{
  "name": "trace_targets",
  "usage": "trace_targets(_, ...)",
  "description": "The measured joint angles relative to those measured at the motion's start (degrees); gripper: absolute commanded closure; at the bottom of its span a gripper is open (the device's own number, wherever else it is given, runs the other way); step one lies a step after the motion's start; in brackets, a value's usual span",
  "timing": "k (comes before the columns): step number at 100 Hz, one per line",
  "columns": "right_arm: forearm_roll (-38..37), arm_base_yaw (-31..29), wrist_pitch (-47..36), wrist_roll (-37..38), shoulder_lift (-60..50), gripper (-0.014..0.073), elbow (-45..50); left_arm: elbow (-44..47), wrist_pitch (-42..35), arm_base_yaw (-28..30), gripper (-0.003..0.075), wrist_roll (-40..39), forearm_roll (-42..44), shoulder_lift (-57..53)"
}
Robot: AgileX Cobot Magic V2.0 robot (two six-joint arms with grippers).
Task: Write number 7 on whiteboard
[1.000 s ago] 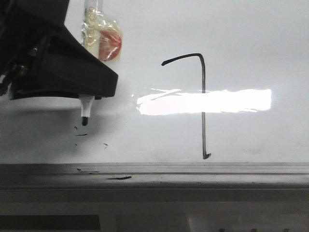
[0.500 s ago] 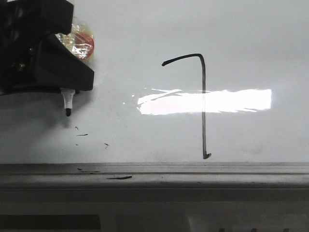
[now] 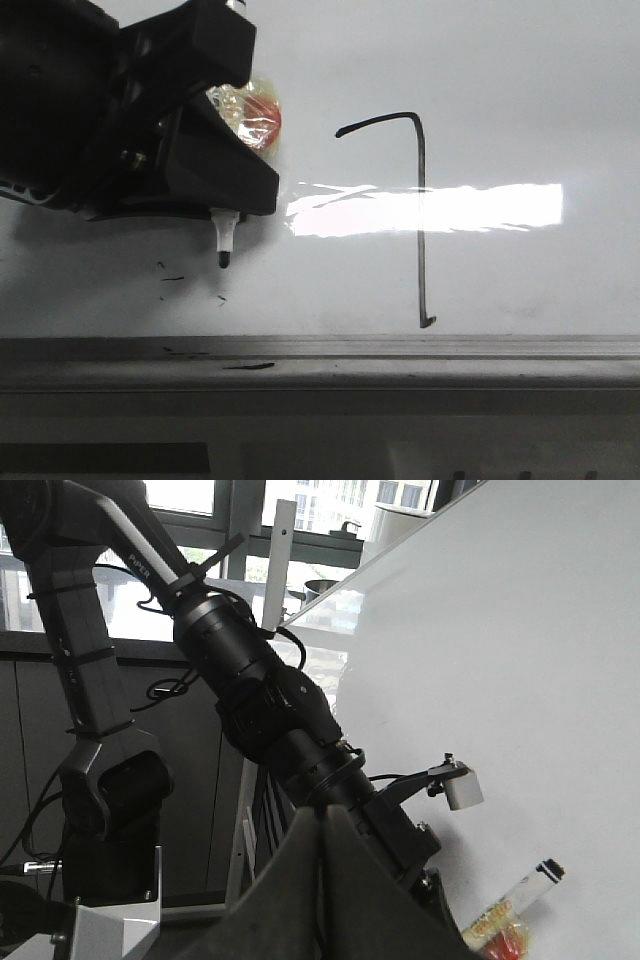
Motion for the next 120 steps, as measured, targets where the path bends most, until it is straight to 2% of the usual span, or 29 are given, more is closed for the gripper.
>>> trace_targets(68, 0.0, 0.0, 0.0, 0.0, 0.3, 0.0644, 0.0, -0.7, -2.7, -0.9, 0.0736, -0.4, -0.2, 1.6)
trace_targets(93, 0.0, 0.0, 0.0, 0.0, 0.3, 0.0644, 0.0, -1.9, -3.9, -1.0, 0.0552, -0.5, -0.5, 1.9)
trace_targets(120, 0.0, 0.0, 0.0, 0.0, 0.3, 0.0644, 0.0, -2.8, -4.8, -1.0, 0.0542, -0.5, -0.6, 2.0)
